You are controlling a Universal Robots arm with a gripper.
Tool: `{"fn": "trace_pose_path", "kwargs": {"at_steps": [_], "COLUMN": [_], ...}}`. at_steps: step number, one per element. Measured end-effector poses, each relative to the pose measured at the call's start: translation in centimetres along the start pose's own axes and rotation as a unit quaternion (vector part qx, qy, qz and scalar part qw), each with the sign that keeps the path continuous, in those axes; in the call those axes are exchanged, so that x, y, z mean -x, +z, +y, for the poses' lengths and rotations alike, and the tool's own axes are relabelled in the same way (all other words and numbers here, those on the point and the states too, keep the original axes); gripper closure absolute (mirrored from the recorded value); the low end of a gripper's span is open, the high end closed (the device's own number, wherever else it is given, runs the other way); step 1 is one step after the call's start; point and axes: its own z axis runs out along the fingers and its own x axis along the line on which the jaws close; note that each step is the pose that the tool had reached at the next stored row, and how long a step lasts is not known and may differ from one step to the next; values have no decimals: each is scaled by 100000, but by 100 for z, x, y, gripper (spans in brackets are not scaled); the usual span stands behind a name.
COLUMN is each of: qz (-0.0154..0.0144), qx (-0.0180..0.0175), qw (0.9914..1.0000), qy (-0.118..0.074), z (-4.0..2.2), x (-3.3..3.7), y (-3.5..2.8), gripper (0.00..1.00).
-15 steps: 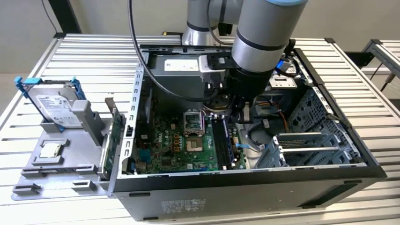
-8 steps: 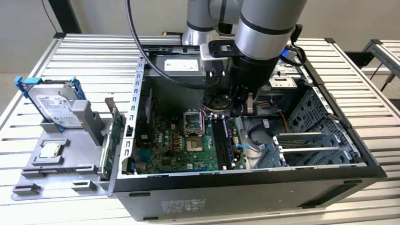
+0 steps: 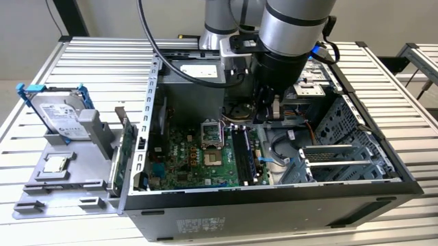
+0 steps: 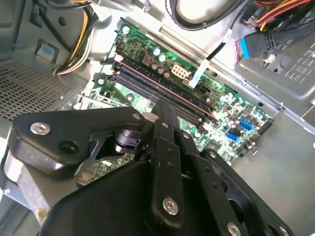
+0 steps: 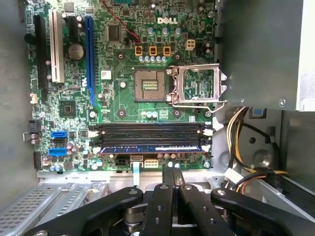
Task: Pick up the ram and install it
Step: 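Press down the ram until it locks into place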
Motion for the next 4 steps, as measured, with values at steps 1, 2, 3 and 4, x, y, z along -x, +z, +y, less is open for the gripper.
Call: {"fn": "trace_pose_path", "kwargs": {"at_steps": [1,2,3,4], "qz": [0,2,5,4], "qx": [2,3,4,4], "qw": [100000,100000,100000,100000], "qy": [-1,-5,-6,-3], "z": [0,0,-1,0], "x": [0,0,0,0], "y": [0,0,0,0], "gripper": [100,100,100,100]}}
